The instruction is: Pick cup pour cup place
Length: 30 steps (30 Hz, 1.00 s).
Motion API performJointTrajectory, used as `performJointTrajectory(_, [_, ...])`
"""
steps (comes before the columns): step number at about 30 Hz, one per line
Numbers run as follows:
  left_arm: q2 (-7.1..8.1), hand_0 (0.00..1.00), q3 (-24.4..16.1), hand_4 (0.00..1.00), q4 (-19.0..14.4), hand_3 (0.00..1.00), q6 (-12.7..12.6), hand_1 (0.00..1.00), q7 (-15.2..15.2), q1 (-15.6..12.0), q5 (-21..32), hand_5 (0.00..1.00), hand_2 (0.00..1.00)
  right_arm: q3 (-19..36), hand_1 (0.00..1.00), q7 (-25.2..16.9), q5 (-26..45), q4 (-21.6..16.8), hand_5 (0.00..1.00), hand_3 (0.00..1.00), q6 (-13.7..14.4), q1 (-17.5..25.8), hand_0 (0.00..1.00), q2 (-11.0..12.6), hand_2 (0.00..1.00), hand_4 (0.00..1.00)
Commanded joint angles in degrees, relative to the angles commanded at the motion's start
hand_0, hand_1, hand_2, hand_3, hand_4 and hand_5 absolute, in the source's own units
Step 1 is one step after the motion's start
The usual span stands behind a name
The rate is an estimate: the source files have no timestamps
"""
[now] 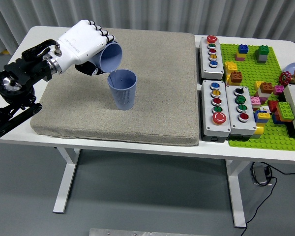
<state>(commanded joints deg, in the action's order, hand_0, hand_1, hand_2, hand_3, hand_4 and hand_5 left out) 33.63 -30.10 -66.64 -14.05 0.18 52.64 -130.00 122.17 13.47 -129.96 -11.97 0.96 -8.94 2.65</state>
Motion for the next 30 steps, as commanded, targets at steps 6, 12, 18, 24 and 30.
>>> performJointTrajectory(6, [0.02, 0.475, -0.2, 0.711, 0.1, 0.52, 0.1, 0.477, 0.0, -0.2, 0.0, 0.077, 0.5, 0.0, 0.66, 0.0, 0.0, 0.0, 0.256, 0.592, 0.0, 0.2, 0.693, 0.0, 0.603, 0.002])
performJointTrajectory(12, [-0.06, 0.476, -0.2, 0.709, 0.0, 0.521, 0.1, 0.477, 0.2, -0.3, 0.0, 0.072, 0.501, 0.0, 0.66, -0.1, 0.0, 0.0, 0.257, 0.592, 0.0, 0.3, 0.693, 0.0, 0.602, 0.002])
performJointTrajectory(18, [-0.01, 0.476, -0.2, 0.708, -0.1, 0.521, 0.0, 0.478, 0.3, -0.1, 0.0, 0.071, 0.501, -0.3, 0.66, -0.1, 0.3, 0.0, 0.257, 0.592, 0.1, 0.1, 0.693, 0.0, 0.602, 0.002])
performJointTrajectory(24, [-0.15, 0.476, 0.1, 0.706, 0.0, 0.52, 0.0, 0.478, 0.4, 0.2, 0.0, 0.067, 0.502, -0.3, 0.66, -0.1, 0.2, 0.1, 0.256, 0.592, 0.0, -0.1, 0.693, 0.0, 0.603, 0.002])
performJointTrajectory(30, [-0.29, 0.477, 0.4, 0.705, 0.0, 0.521, 0.1, 0.479, 0.5, 0.2, 0.0, 0.064, 0.502, -0.2, 0.661, -0.1, 0.1, 0.0, 0.255, 0.593, 0.1, -0.1, 0.693, -0.1, 0.603, 0.002])
